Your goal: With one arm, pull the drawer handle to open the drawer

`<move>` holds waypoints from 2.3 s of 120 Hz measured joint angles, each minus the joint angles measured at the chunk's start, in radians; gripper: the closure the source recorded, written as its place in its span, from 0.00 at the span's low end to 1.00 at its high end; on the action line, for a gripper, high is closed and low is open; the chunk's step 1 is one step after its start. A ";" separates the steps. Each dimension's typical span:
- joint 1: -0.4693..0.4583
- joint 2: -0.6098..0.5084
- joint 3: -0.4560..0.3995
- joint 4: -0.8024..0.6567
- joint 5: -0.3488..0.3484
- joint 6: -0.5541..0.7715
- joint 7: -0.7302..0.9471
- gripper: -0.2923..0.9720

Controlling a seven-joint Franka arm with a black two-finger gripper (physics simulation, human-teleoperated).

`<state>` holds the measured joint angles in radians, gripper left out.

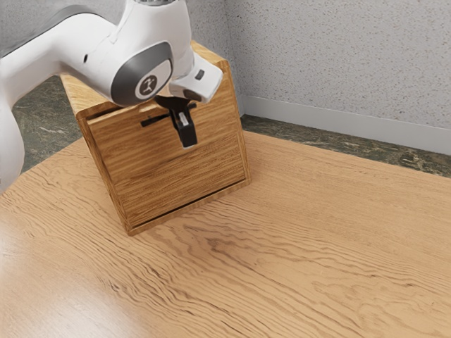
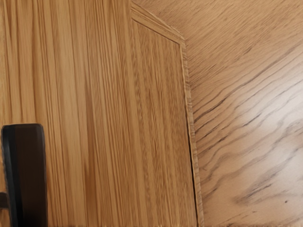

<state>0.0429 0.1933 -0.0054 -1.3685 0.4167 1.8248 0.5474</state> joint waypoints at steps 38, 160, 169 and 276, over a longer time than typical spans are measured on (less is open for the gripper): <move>-0.032 -0.012 0.010 -0.022 0.015 -0.019 -0.011 0.23; -0.109 -0.169 -0.006 -0.197 0.016 -0.023 -0.050 0.24; -0.105 -0.175 -0.011 -0.205 0.016 -0.021 -0.053 0.24; -0.050 -0.212 -0.091 -0.259 0.012 0.004 -0.083 0.23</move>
<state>-0.0075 -0.0186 -0.0962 -1.6280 0.4283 1.8288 0.4646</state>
